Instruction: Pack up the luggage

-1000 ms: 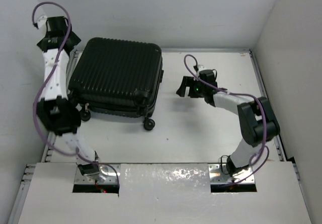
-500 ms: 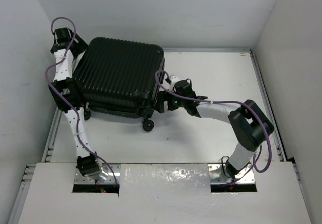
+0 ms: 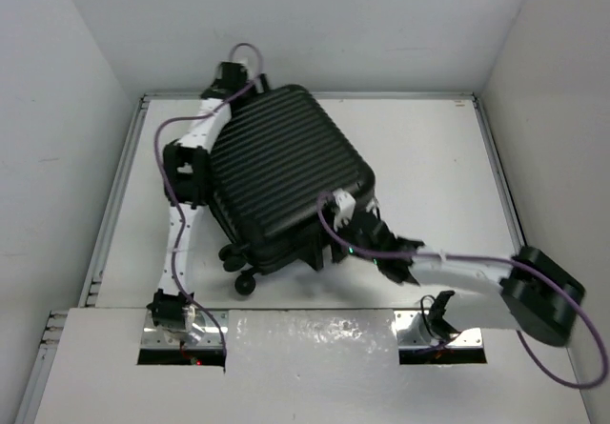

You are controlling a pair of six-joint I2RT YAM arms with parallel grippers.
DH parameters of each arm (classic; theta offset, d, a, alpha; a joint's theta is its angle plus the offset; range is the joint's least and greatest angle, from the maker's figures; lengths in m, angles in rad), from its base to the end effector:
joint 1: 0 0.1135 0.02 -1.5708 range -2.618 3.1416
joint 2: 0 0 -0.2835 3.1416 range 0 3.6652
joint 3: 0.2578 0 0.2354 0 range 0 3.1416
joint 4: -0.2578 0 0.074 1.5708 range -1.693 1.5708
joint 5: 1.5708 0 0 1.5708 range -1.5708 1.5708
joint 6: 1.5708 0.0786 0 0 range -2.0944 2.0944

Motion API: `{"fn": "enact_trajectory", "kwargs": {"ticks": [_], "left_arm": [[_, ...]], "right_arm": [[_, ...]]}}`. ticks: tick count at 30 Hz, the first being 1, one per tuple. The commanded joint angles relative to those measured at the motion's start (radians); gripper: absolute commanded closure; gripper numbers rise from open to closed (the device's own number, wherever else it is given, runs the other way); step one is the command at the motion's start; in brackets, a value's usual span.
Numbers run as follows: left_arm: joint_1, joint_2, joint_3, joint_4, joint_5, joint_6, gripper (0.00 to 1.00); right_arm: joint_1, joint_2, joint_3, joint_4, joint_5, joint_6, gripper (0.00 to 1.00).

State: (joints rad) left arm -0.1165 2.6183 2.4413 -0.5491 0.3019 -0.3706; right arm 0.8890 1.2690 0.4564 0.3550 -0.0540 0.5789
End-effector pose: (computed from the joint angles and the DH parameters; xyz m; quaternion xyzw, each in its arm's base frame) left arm 0.6048 -0.0943 0.1752 -0.0531 0.9023 -0.2308 0.3602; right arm 0.1685 0.2143 0.1928 -0.1452 0.8364 0.3708 0.3768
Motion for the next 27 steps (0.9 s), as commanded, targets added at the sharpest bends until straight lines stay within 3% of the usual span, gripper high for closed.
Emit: {"fn": "enact_trajectory", "kwargs": {"ticks": [1, 4, 6, 9, 12, 16, 19, 20, 23, 27], "left_arm": [[-0.27, -0.087, 0.015, -0.16, 0.223, 0.107, 0.23], [-0.301, -0.136, 0.033, -0.153, 0.191, 0.093, 0.19], [-0.298, -0.21, 0.027, -0.152, 0.058, 0.082, 0.1], [-0.262, -0.352, 0.022, -0.176, -0.269, 0.038, 0.0], [-0.184, -0.542, -0.055, -0.184, -0.518, -0.04, 0.0], [-0.101, -0.839, -0.223, -0.181, -0.677, -0.039, 0.0], [-0.095, -1.01, -0.342, -0.273, -0.86, -0.057, 0.0], [-0.094, -1.058, -0.416, -0.355, -0.888, -0.135, 0.0], [-0.092, -1.3, -0.712, -0.402, -0.87, -0.252, 0.0], [-0.091, -1.7, -1.073, -0.382, -0.874, -0.349, 0.0]], "right_arm": [[0.089, -0.115, -0.125, 0.195, 0.112, 0.007, 0.01], [0.209, -0.163, -0.186, 0.223, 0.219, 0.015, 0.01], [0.314, -0.163, -0.206, 0.248, 0.291, 0.021, 0.01], [0.454, -0.096, -0.194, 0.335, 0.465, 0.033, 0.01], [0.565, 0.048, -0.136, 0.436, 0.658, 0.055, 0.01], [0.582, 0.252, 0.034, 0.395, 0.736, 0.096, 0.01], [0.578, 0.355, 0.16, 0.371, 0.789, 0.056, 0.01], [0.57, 0.395, 0.244, 0.365, 0.798, 0.03, 0.01], [0.48, 0.463, 0.395, 0.325, 0.695, 0.033, 0.01], [0.351, 0.57, 0.643, 0.129, 0.328, 0.056, 0.01]]}}
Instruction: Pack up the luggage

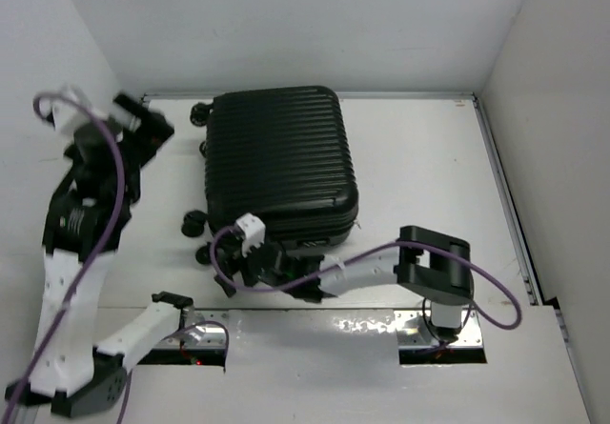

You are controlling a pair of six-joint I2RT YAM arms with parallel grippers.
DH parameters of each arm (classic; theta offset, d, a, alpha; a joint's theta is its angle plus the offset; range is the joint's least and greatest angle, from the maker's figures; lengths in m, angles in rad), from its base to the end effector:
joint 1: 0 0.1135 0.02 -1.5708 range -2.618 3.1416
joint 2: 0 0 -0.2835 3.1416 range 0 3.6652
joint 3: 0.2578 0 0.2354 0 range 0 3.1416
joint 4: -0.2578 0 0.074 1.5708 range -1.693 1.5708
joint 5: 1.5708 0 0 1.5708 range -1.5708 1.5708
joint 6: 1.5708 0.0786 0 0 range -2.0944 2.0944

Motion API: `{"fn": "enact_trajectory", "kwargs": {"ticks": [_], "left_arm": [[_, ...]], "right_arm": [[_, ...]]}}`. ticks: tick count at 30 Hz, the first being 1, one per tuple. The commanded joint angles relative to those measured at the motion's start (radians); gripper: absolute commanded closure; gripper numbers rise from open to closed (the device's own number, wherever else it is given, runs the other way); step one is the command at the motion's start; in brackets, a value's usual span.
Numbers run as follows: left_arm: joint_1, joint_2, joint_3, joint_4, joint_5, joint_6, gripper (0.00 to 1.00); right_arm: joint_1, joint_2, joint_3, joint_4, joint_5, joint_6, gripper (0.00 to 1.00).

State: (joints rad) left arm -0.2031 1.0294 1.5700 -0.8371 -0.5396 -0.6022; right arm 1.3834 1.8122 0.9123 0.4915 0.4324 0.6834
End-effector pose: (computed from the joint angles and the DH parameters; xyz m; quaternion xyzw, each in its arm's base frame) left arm 0.1780 0.0046 0.4837 -0.3090 0.7279 -0.0276 0.6115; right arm 0.1087 0.3964 0.1901 -0.1693 0.8072 0.3689 0.4285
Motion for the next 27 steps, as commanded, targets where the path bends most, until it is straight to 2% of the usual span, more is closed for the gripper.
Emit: {"fn": "enact_trajectory", "kwargs": {"ticks": [1, 2, 3, 5, 9, 11, 12, 14, 17, 20, 23, 27], "left_arm": [[-0.004, -0.162, -0.258, -0.079, -0.02, -0.131, 0.0], [-0.004, -0.213, -0.356, -0.05, 0.009, -0.105, 0.0], [-0.004, -0.282, -0.392, -0.025, 0.041, -0.091, 0.0], [-0.005, -0.321, -0.444, -0.011, 0.062, -0.103, 0.0], [-0.005, -0.315, -0.57, 0.029, 0.151, -0.14, 0.0], [-0.005, -0.293, -0.613, 0.053, 0.152, -0.179, 0.0], [-0.005, -0.272, -0.62, 0.085, 0.156, -0.185, 0.0], [-0.004, -0.229, -0.617, 0.092, 0.147, -0.231, 0.0], [-0.004, -0.172, -0.578, 0.049, 0.081, -0.358, 0.01], [-0.002, -0.121, -0.541, -0.026, -0.008, -0.471, 0.01], [-0.001, -0.088, -0.547, -0.014, -0.016, -0.553, 0.03], [0.008, -0.028, -0.545, 0.016, -0.013, -0.593, 0.04]], "right_arm": [[-0.161, 0.022, 0.2, -0.019, -0.202, -0.062, 0.01], [-0.162, -0.032, 0.165, -0.024, -0.222, -0.074, 0.01], [-0.161, -0.072, 0.122, -0.021, -0.23, -0.091, 0.01], [-0.164, -0.158, 0.005, -0.063, -0.235, -0.119, 0.01], [-0.17, -0.422, -0.179, -0.258, -0.253, -0.173, 0.01], [-0.185, -0.514, -0.278, -0.298, -0.201, -0.194, 0.01], [-0.217, -0.603, -0.305, -0.348, -0.169, -0.209, 0.01], [-0.286, -0.678, -0.357, -0.443, -0.146, -0.214, 0.01], [-0.491, -0.81, -0.406, -0.52, -0.164, -0.286, 0.01], [-0.607, -0.835, -0.424, -0.522, -0.213, -0.393, 0.01], [-0.671, -0.797, -0.42, -0.51, -0.274, -0.423, 0.02], [-0.678, -0.751, -0.438, -0.453, -0.356, -0.41, 0.03]]}}
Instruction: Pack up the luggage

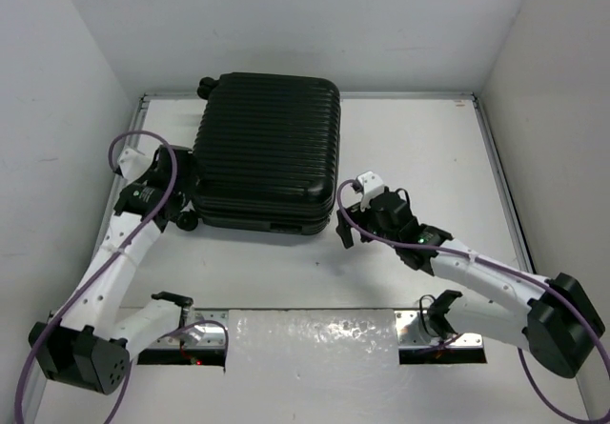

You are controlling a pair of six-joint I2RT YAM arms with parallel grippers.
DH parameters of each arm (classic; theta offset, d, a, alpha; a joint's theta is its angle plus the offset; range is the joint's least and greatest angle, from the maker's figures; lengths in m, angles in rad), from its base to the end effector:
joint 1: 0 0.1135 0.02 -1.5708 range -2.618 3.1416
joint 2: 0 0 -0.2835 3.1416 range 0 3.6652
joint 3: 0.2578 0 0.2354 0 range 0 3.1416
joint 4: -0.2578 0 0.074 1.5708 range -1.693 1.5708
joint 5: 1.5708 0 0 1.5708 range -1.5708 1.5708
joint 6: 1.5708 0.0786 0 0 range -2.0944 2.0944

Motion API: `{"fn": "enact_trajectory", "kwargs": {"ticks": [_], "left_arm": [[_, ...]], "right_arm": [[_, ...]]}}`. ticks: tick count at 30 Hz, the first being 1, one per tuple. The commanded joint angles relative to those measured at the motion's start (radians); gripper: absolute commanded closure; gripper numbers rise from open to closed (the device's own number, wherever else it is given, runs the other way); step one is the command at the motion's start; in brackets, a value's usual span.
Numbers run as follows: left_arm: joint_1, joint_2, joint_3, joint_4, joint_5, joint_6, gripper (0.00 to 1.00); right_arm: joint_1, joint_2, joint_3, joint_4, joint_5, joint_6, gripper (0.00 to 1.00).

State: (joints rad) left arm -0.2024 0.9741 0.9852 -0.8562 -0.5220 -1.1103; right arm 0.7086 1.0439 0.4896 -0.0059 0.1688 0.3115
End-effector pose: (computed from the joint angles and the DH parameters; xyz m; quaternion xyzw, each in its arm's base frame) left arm 0.1861 0.0018 0.3042 -0.4784 0.7716 -0.0181 0.4189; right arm 0.1839 0.1402 0.2093 -0.1320 0.8628 0.1711 0.4570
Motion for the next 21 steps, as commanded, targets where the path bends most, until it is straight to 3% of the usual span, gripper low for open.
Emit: {"fn": "enact_trajectory", "kwargs": {"ticks": [1, 9, 18, 20, 21], "left_arm": [[0.012, 0.059, 0.055, 0.008, -0.041, -0.098, 0.05], [0.092, 0.182, 0.064, 0.06, -0.042, -0.134, 0.09], [0.123, 0.233, -0.008, 0.137, -0.001, -0.135, 0.26], [0.123, 0.242, -0.011, 0.17, 0.04, -0.115, 0.51], [0.123, 0.247, -0.011, 0.174, 0.053, -0.111, 0.58]], "right_arm": [[-0.001, 0.027, -0.022, 0.064, -0.107, -0.032, 0.03], [-0.001, 0.022, -0.048, 0.089, -0.137, -0.055, 0.04], [-0.003, 0.022, -0.062, 0.095, -0.1, -0.069, 0.03], [-0.004, 0.021, -0.063, 0.095, -0.094, -0.077, 0.04], [-0.006, 0.018, -0.065, 0.095, -0.095, -0.087, 0.03]]}}
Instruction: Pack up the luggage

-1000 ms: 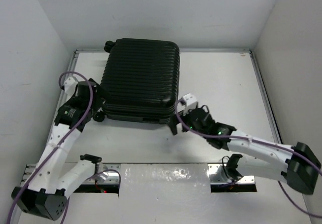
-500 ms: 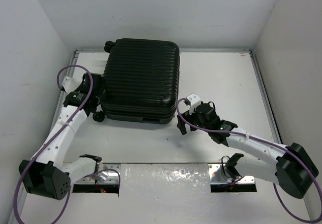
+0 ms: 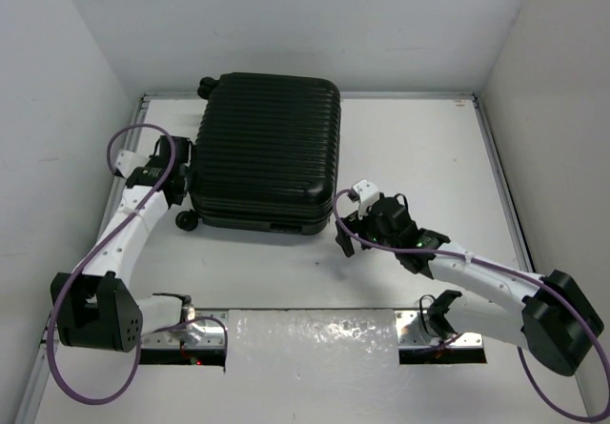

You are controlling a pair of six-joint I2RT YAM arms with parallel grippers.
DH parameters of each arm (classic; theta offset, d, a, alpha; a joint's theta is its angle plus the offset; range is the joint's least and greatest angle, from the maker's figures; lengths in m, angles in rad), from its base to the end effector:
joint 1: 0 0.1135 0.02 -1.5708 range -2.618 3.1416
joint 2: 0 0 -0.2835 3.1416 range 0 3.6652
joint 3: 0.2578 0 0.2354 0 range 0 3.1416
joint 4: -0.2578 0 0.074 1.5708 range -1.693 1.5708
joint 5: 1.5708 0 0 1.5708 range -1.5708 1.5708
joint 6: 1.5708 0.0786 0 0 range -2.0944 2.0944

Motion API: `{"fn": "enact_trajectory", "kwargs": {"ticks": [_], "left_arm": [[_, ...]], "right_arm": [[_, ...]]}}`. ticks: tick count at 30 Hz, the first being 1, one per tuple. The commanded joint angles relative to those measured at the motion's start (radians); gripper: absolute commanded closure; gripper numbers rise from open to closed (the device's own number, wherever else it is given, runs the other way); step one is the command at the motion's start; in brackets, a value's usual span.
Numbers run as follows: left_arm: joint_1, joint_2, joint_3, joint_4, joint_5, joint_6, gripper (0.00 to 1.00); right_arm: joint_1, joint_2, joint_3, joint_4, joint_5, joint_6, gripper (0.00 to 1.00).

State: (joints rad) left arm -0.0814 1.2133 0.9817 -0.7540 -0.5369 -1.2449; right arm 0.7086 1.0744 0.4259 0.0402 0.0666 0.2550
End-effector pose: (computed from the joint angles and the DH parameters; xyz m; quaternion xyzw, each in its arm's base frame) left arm 0.2368 0.0210 0.2673 -0.5712 0.7293 0.0289 0.3755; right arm 0.1763 0.1442 0.1860 -0.1842 0.8667 0.1882 0.4236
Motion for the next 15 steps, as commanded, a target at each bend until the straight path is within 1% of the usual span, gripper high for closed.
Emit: {"fn": "enact_trajectory", "kwargs": {"ticks": [1, 3, 4, 7, 8, 9, 12, 13, 14, 15], "left_arm": [[0.002, 0.006, -0.008, 0.079, 0.086, 0.033, 0.71], [0.002, 0.0, -0.006, 0.087, 0.094, 0.042, 0.95], [0.003, 0.0, 0.005, 0.093, 0.086, 0.059, 1.0], [0.023, 0.018, 0.028, 0.123, 0.103, 0.131, 1.0], [0.044, 0.044, 0.052, 0.124, 0.107, 0.146, 1.0], [0.054, 0.058, 0.066, 0.124, 0.113, 0.162, 1.0], [0.081, 0.113, 0.12, 0.104, 0.115, 0.194, 1.0], [0.133, 0.126, 0.13, 0.091, 0.117, 0.196, 1.0], [0.149, 0.138, 0.146, 0.079, 0.117, 0.194, 1.0], [0.166, 0.137, 0.144, 0.067, 0.121, 0.191, 1.0]], "right_arm": [[-0.012, -0.014, -0.004, 0.049, 0.003, -0.034, 0.03], [-0.021, -0.027, -0.019, 0.059, -0.019, -0.062, 0.02], [-0.024, -0.033, -0.027, 0.062, -0.04, -0.068, 0.02], [-0.023, -0.057, -0.053, 0.095, -0.099, -0.094, 0.02], [-0.024, -0.062, -0.067, 0.108, -0.094, -0.095, 0.03], [-0.023, -0.062, -0.078, 0.16, -0.097, -0.094, 0.03], [-0.015, -0.016, -0.075, 0.262, -0.117, -0.056, 0.12], [-0.008, 0.022, -0.059, 0.282, -0.113, -0.05, 0.15], [0.002, 0.042, -0.052, 0.306, -0.079, -0.037, 0.21], [0.017, 0.061, -0.047, 0.363, -0.068, -0.028, 0.25]]}}
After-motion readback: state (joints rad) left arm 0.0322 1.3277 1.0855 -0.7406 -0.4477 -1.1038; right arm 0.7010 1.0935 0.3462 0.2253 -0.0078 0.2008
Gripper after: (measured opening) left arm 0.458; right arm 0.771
